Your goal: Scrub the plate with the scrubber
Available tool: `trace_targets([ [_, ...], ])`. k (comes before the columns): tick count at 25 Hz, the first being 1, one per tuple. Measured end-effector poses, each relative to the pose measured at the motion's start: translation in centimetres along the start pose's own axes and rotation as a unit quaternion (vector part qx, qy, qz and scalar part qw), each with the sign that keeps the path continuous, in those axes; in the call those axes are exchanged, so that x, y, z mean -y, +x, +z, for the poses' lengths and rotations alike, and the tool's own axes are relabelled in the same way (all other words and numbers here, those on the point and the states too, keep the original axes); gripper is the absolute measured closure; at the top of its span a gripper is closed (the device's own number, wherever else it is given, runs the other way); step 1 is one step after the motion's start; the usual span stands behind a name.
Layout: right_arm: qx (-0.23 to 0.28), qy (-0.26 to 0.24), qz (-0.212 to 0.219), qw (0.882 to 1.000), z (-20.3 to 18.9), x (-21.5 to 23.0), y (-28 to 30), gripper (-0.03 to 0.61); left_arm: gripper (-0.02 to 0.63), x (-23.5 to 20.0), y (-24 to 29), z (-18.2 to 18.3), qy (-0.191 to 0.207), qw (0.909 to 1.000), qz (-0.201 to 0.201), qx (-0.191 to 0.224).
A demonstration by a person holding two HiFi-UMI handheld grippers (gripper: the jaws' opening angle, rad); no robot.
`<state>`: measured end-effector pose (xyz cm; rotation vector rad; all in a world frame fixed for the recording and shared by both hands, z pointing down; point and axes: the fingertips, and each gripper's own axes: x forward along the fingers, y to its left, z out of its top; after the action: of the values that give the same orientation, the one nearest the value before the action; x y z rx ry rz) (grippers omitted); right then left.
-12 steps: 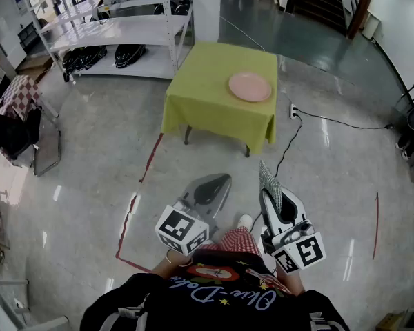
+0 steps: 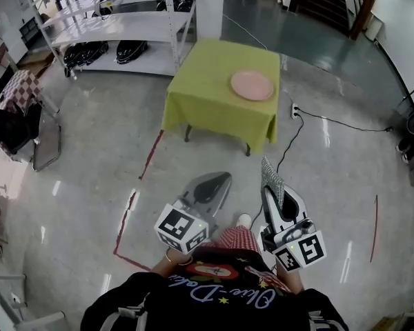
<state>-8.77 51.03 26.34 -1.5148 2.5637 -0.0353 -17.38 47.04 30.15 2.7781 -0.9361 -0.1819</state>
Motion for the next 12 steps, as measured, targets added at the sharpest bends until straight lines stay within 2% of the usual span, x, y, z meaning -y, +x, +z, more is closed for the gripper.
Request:
trace_targets([
  [7,0.005,0.013,0.008,1.0,-0.3,2.1,1.3,0.517,0.609,-1.4,0.6,-0.3,-0.001,0.9997,0.025,-0.002],
  [12,0.002,0.03,0.021,0.999,-0.8,4.7,2.8,0.517,0.609,-2.4,3.2,-0.6,-0.003,0.9992,0.038,-0.009],
])
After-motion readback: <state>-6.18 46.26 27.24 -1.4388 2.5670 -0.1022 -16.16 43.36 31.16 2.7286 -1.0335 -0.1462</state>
